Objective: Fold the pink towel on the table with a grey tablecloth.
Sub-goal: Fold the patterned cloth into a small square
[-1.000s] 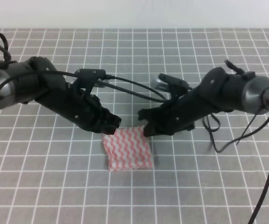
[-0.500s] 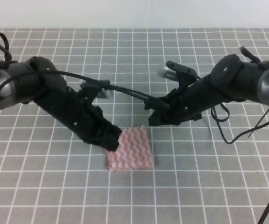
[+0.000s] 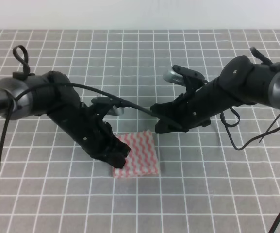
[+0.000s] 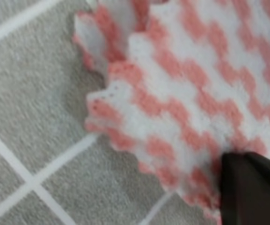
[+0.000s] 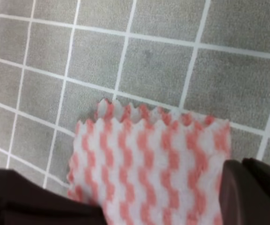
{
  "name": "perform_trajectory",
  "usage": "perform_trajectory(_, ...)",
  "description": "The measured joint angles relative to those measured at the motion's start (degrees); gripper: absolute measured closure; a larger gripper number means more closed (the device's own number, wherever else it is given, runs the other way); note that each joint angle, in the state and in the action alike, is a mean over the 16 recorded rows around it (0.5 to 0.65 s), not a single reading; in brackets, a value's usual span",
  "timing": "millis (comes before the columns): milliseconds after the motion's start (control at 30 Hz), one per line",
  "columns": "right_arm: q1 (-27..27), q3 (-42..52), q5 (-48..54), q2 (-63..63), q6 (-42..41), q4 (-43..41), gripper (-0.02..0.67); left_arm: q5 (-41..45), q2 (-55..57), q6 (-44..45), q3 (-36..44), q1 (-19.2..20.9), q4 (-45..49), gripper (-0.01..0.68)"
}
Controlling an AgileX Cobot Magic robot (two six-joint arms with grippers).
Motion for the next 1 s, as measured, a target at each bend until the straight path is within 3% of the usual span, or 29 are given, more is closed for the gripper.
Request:
perform_trajectory(267, 0.0, 0.01, 1.55, -2.47, 0.35, -2.74, 0.665, -2.97, -3.02, -0.18, -0.34, -0.09, 1.11, 0.674)
perform_trajectory(533, 0.01, 2.79, 3.05, -9.22, 3.1, -9.17, 0.665, -6.81, -13.19, -0.57, 1.62, -0.09, 1.24, 0.674)
perform_trajectory(733, 0.01, 11.17, 0.76, -19.74, 6.05, -14.09, 0.665, -14.42, -25.66, -0.86, 8.42, -0.09, 0.51, 0.674)
perform_trajectory(1000, -0.02, 27.15, -5.35, -40.19, 8.11, -17.35, 0.664, -26.77, -45.89, -0.85, 24.0, -0.09, -0.87, 0.674)
